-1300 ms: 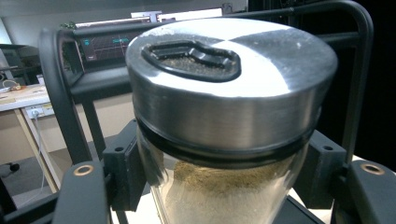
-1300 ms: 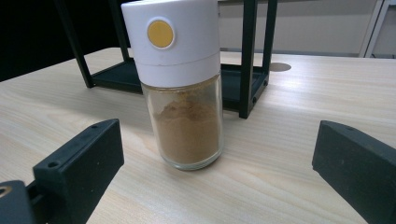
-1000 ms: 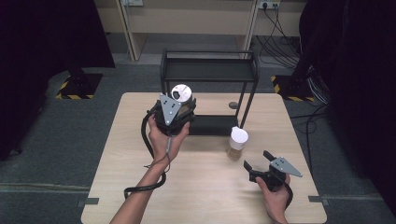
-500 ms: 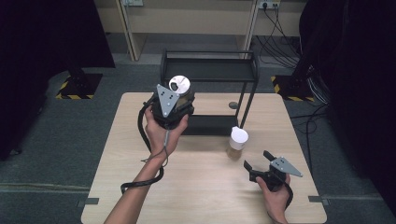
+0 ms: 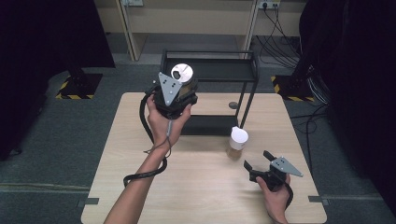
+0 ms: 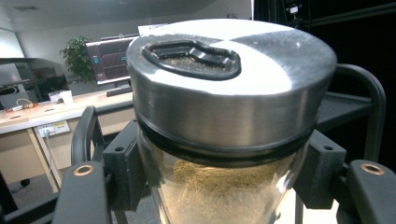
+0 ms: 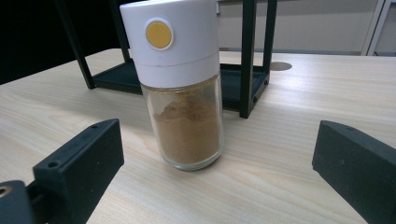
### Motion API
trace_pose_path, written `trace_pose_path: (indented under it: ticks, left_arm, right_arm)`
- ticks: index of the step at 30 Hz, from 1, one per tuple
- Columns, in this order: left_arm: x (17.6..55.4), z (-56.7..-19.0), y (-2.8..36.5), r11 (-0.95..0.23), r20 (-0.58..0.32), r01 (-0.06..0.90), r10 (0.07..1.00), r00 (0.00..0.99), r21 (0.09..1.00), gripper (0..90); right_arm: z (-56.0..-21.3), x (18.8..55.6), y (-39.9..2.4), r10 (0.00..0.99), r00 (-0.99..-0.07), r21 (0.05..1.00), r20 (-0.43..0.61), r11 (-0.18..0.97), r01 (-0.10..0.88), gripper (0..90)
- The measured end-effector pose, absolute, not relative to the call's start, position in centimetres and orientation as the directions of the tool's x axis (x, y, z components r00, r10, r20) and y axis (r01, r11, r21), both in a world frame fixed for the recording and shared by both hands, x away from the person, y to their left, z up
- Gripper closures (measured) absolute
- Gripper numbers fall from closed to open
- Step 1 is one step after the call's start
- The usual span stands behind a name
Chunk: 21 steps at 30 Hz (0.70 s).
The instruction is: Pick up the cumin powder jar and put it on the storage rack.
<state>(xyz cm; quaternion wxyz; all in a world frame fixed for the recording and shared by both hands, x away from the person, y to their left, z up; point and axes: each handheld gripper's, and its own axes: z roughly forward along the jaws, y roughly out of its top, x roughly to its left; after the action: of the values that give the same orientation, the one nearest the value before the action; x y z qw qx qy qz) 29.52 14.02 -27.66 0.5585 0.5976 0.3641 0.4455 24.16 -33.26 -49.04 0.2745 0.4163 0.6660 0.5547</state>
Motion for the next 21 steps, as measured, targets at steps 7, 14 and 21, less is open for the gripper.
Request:
trace_pose_path:
  ticks: [7,14,21]
  left_arm:
    - [30.5,-26.2,13.8,-0.122,0.137,-0.068,0.937,0.321,0.990,31.1]
    - [31.4,-24.5,13.3,-0.123,0.138,-0.070,0.943,0.304,0.990,31.1]
    - [32.2,-23.7,13.1,-0.127,0.137,-0.053,0.946,0.294,0.991,31.1]
  right_arm:
    - [-49.1,24.2,-33.3,0.858,-0.504,0.967,0.098,0.036,0.250,2.2]
    - [-49.1,24.2,-33.4,0.856,-0.507,0.967,0.100,0.036,0.252,2.2]
    - [-49.1,24.2,-33.4,0.855,-0.508,0.967,0.101,0.035,0.251,2.2]
